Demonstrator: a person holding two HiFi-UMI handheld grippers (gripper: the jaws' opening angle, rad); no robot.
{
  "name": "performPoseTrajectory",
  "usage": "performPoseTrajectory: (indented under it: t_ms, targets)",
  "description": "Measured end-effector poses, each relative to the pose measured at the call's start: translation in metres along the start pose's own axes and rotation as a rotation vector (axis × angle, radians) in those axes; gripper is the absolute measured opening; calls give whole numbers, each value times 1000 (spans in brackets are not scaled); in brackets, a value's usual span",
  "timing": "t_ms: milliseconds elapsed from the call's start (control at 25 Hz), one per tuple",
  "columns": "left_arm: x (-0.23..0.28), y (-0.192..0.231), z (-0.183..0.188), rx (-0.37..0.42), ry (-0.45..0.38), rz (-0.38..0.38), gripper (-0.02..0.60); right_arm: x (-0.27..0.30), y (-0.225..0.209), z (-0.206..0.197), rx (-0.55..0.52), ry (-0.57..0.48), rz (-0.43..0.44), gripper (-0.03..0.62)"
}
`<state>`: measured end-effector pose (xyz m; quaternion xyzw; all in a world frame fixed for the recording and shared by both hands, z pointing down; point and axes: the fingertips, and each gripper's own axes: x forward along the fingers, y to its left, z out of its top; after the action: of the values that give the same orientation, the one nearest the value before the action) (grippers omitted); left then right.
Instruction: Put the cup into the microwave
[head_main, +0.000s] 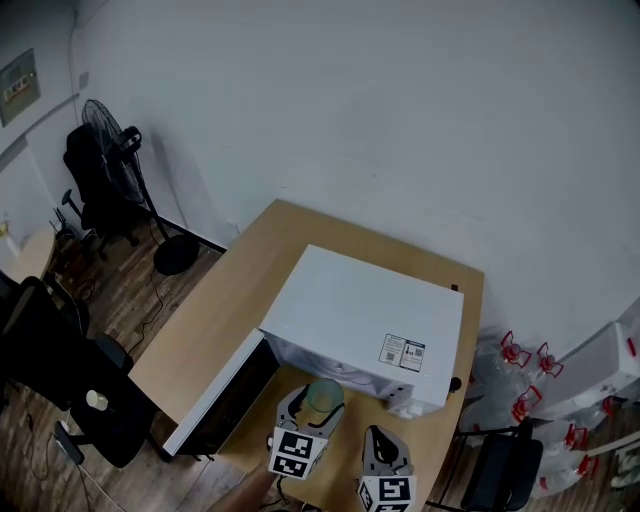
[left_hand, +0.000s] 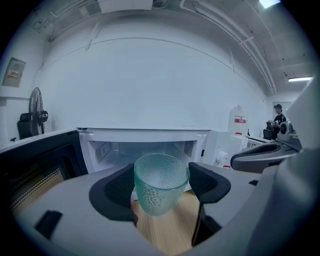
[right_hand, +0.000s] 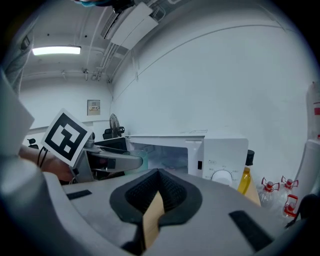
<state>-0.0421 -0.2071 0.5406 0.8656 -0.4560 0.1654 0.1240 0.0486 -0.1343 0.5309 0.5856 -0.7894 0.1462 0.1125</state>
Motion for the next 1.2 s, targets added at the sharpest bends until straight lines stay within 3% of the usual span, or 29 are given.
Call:
performPoseTrajectory:
  t_ms: [1200]
  targets:
    - [96, 33, -12, 1, 0, 28, 356, 43, -21, -32, 62, 81, -2, 17]
